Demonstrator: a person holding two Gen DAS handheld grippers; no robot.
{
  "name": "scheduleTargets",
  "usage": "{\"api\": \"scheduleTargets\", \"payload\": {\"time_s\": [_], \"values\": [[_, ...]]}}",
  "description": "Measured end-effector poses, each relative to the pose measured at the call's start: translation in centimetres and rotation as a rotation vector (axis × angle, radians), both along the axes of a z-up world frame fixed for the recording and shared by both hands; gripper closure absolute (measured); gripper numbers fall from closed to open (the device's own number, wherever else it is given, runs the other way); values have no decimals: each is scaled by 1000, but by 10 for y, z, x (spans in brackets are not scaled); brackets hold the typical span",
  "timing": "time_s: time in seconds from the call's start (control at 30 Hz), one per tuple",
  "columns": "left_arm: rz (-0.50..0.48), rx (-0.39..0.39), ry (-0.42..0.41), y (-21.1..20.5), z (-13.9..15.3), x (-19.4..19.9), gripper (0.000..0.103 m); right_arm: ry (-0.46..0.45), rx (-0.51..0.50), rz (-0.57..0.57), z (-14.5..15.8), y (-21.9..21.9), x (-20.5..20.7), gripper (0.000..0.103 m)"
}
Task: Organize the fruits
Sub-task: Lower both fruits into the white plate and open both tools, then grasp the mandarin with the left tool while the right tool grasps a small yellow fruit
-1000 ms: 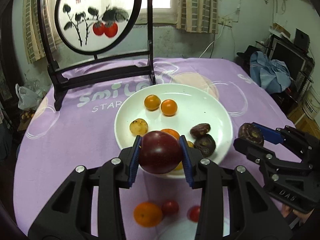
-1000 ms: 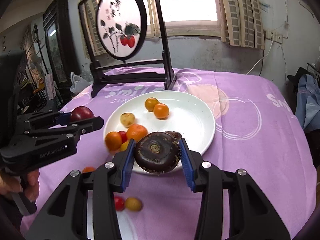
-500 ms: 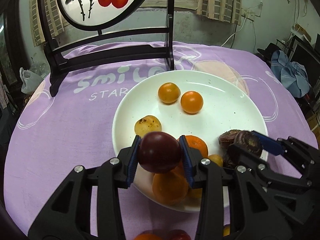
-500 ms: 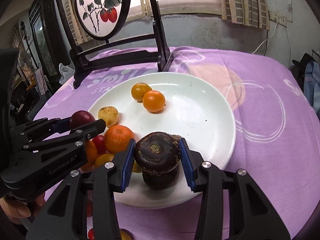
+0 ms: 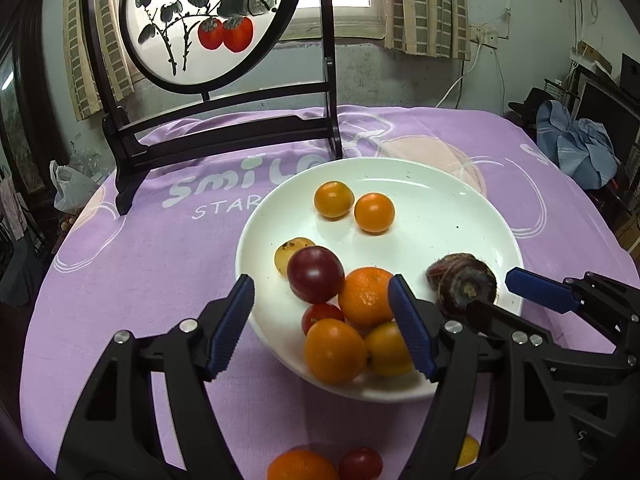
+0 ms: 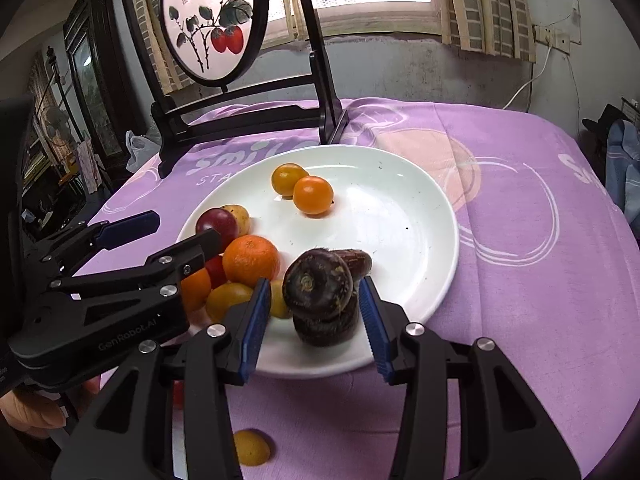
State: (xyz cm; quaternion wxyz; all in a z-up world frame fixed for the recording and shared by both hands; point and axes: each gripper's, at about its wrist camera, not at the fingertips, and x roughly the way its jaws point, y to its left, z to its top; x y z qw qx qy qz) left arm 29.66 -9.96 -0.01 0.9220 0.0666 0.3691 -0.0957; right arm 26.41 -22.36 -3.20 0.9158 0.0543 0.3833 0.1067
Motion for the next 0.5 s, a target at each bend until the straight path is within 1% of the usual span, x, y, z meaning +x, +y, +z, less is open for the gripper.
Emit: {"api": "scheduleTargets", "payload": {"time_s": [0.13, 0.23, 0.3, 0.33, 0.43, 0.5], "values": [[-7, -6, -2, 2, 6, -14, 30, -8, 3, 7, 6, 1, -17, 57], [-15, -9, -13, 6, 14, -32, 27, -7, 15, 8, 9, -1, -33, 56], [-20, -13, -26, 11, 18, -46, 25, -1, 23, -1, 10, -5, -47, 51], [-18, -13, -34, 15, 20, -55, 21, -1, 22, -2, 10, -6, -53, 48], [-19, -5, -47, 26, 21, -78, 20, 3, -11, -5, 8, -7, -73, 47], [-10, -3, -52, 33, 19, -90, 17, 15, -30, -3, 4, -7, -82, 47]]}}
